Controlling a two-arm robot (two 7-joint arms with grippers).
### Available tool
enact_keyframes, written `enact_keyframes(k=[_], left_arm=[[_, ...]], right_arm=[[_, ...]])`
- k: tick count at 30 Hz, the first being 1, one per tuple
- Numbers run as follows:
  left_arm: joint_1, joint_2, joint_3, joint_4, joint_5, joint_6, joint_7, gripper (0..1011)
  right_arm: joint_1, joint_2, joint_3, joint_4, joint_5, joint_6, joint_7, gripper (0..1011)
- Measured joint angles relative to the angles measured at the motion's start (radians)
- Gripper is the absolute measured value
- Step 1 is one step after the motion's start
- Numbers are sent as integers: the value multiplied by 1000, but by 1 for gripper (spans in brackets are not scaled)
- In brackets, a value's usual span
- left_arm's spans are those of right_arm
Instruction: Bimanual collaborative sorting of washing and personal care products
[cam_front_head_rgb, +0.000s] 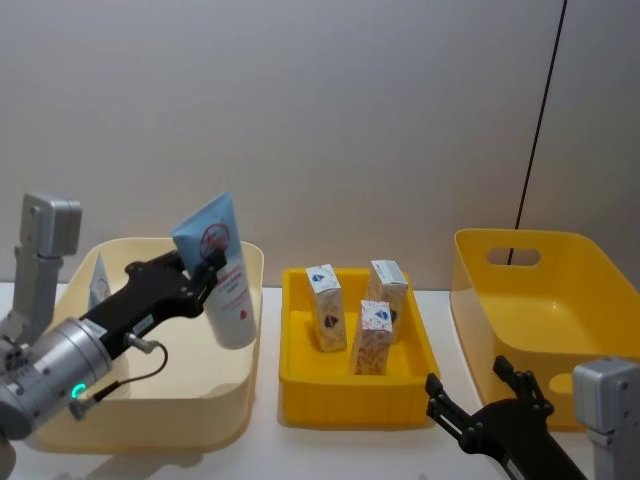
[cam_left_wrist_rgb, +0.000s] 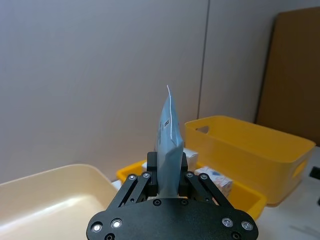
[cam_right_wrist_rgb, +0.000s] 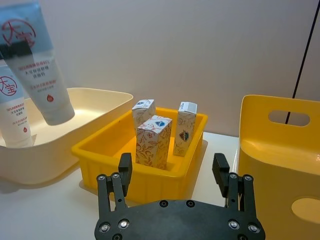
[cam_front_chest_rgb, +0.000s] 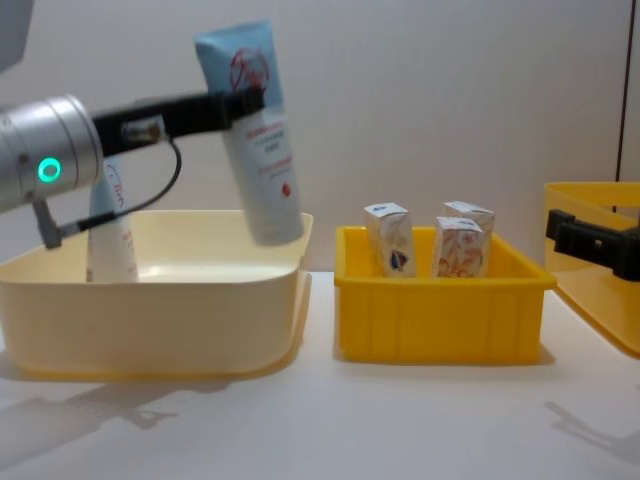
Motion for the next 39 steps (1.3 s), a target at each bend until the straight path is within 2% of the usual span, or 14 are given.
enact_keyframes(k=[7,15,20,28,39], left_arm=[[-26,5,1,-17,-67,25,-94,215],[-49,10,27,-25,-106,63,-160,214],[-55,12,47,-30,-107,78,-168,215],[-63,10,81,-34,-82,83,-149,215],[-71,3,103,-31,-70,70,-133,215]], right_arm=[[0,0,0,0,0,0,0,1001],[0,0,0,0,0,0,0,1001],[0,0,0,0,0,0,0,1001],[0,0,0,0,0,0,0,1001],[0,0,0,0,0,0,0,1001]])
